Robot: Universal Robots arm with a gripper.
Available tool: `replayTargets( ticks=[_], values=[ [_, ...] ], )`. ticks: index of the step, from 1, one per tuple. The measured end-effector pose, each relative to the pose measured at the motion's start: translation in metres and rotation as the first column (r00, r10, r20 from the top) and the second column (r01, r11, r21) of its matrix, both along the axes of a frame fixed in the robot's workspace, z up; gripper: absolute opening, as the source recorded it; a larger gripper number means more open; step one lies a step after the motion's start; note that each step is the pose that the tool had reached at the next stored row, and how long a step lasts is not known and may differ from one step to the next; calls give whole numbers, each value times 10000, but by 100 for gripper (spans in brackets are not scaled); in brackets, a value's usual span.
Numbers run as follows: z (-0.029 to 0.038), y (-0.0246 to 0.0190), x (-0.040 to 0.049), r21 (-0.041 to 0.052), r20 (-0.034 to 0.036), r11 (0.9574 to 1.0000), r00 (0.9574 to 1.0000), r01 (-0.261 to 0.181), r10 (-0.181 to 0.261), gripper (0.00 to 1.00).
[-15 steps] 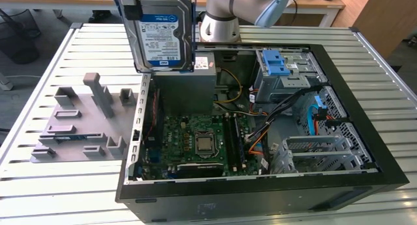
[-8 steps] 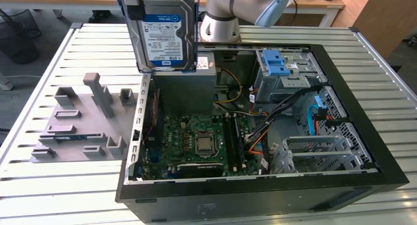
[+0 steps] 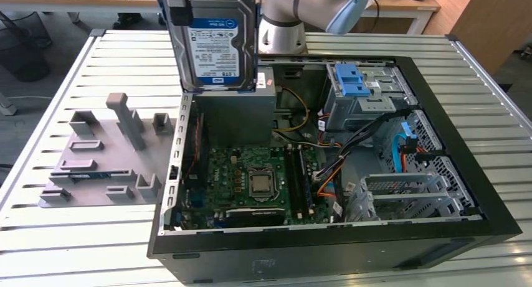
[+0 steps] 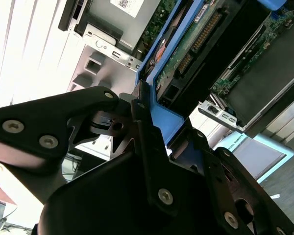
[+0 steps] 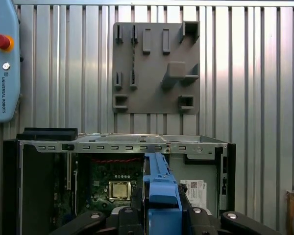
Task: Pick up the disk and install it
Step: 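Pick up the disk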
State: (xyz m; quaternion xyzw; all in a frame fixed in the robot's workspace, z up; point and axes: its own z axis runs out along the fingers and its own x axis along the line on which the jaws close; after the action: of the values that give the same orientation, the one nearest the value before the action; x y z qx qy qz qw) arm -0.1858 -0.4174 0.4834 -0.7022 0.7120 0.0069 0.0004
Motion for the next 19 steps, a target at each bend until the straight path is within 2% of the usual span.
replayTargets(
  ticks=[13, 19],
  values=[
    [-1, -8, 193, 1, 1, 10000, 10000, 0, 0, 36],
    [0, -8, 205, 0, 0, 10000, 10000, 0, 0, 36]
  ],
)
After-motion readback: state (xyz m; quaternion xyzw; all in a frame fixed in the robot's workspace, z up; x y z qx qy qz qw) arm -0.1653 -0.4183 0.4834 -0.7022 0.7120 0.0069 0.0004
